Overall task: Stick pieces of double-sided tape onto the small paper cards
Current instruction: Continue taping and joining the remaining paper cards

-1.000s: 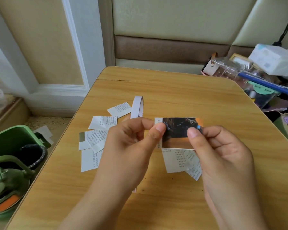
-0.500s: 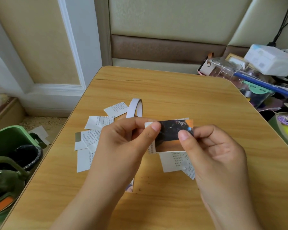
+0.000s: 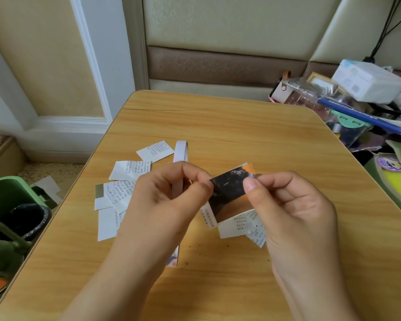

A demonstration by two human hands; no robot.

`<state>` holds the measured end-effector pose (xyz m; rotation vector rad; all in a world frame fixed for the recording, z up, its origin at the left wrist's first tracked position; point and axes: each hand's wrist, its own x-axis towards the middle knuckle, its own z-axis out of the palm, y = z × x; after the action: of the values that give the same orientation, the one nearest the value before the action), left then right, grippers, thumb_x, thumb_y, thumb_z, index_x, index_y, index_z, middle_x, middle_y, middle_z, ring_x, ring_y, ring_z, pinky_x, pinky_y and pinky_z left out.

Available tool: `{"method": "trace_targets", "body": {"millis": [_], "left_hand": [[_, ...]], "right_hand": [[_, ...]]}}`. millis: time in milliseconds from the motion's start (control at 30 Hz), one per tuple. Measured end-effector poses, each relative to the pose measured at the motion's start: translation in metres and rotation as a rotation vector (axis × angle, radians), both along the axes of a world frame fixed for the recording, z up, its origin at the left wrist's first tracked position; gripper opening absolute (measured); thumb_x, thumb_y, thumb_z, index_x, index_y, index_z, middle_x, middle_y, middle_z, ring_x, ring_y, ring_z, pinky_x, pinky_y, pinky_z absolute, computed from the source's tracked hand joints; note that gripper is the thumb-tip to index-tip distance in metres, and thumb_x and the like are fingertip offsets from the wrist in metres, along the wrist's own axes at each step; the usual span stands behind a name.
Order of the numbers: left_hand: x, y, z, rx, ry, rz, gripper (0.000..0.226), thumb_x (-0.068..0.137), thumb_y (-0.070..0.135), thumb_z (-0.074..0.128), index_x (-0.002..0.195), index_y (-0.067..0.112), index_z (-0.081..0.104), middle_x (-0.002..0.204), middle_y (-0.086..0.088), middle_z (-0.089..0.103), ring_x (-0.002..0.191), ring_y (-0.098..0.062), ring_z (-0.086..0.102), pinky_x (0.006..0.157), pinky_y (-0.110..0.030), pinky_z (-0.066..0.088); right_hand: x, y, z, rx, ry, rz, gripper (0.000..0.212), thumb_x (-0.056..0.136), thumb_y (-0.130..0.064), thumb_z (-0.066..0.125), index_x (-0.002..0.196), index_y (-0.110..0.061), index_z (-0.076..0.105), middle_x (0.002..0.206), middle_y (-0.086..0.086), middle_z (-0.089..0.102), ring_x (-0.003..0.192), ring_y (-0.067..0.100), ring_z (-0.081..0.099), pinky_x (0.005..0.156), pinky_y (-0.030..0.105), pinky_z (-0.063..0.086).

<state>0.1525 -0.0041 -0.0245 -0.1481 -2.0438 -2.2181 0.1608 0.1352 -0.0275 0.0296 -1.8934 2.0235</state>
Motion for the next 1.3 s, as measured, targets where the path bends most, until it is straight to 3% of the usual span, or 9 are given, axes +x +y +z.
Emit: {"method": "trace_targets", "body": {"millis": [167,333,467,567,633,767,900,1300], "left_hand": [[0.001,0.002,0.001,-0.041,0.003,-0.063,0.014,0.067,0.036,0.072,0.073,0.023,0.073,0.082,-0.026,0.061,0.071,-0.041,0.053,0.071,-0.035,0.04],[-0.002,0.004,-0.004,0.182,-0.07,-0.018,0.006,0.068,0.025,0.069,0.07,0.022,0.074,0.075,-0.013,0.066,0.073,-0.015,0.063,0.078,-0.027,0.046],[-0.002,0.002,-0.003,0.245,-0.1,-0.026,0.001,0.064,0.022,0.071,0.065,0.021,0.072,0.076,-0.012,0.057,0.073,-0.015,0.059,0.076,-0.026,0.043],[-0.001,0.004,-0.001,0.212,-0.063,-0.044,0.006,0.058,0.022,0.074,0.061,0.023,0.07,0.067,-0.004,0.06,0.064,-0.008,0.058,0.063,-0.014,0.046],[0.0,0.006,0.0,0.214,-0.048,-0.046,0.007,0.065,0.019,0.073,0.06,0.024,0.071,0.066,0.003,0.067,0.062,-0.005,0.062,0.059,-0.011,0.047],[0.0,0.009,-0.002,0.224,-0.058,-0.017,0.005,0.067,0.023,0.077,0.063,0.022,0.074,0.065,0.0,0.068,0.063,-0.008,0.064,0.06,-0.013,0.049],[-0.002,0.009,-0.005,0.251,-0.086,0.003,0.004,0.065,0.023,0.071,0.065,0.022,0.075,0.071,-0.008,0.067,0.069,-0.015,0.065,0.068,-0.02,0.053],[0.0,0.012,-0.005,0.273,-0.095,0.011,0.007,0.063,0.027,0.073,0.064,0.02,0.074,0.076,-0.006,0.071,0.075,-0.017,0.066,0.074,-0.026,0.05]], "right_hand": [[0.003,0.002,0.003,0.117,0.02,0.062,0.006,0.071,-0.02,0.072,0.071,-0.025,0.069,0.072,-0.002,0.072,0.066,0.009,0.067,0.063,0.016,0.049],[0.001,0.001,0.001,0.008,-0.044,0.142,0.014,0.067,-0.026,0.077,0.076,-0.02,0.07,0.072,0.002,0.071,0.066,0.008,0.065,0.062,0.016,0.049],[0.002,0.0,0.0,0.003,-0.064,0.133,0.02,0.064,-0.04,0.071,0.07,-0.021,0.069,0.066,0.001,0.068,0.062,0.009,0.06,0.059,0.019,0.048],[0.002,0.001,0.001,0.019,-0.054,0.101,0.01,0.068,-0.028,0.076,0.067,-0.023,0.068,0.067,0.003,0.068,0.063,0.012,0.06,0.061,0.022,0.048],[0.002,0.002,0.002,0.053,-0.045,0.096,0.005,0.069,-0.023,0.072,0.066,-0.023,0.068,0.065,0.001,0.067,0.061,0.009,0.06,0.06,0.019,0.047],[0.002,0.001,0.002,0.049,-0.027,0.09,0.005,0.067,-0.02,0.071,0.066,-0.023,0.068,0.062,-0.002,0.066,0.058,0.005,0.058,0.058,0.014,0.045],[0.002,0.001,0.0,0.0,-0.04,0.082,0.005,0.067,-0.022,0.073,0.067,-0.026,0.07,0.066,0.002,0.069,0.062,0.011,0.062,0.061,0.019,0.048],[0.003,-0.002,0.002,-0.014,-0.031,0.052,0.006,0.067,-0.02,0.072,0.065,-0.025,0.068,0.065,0.003,0.069,0.06,0.011,0.063,0.059,0.019,0.048]]}}
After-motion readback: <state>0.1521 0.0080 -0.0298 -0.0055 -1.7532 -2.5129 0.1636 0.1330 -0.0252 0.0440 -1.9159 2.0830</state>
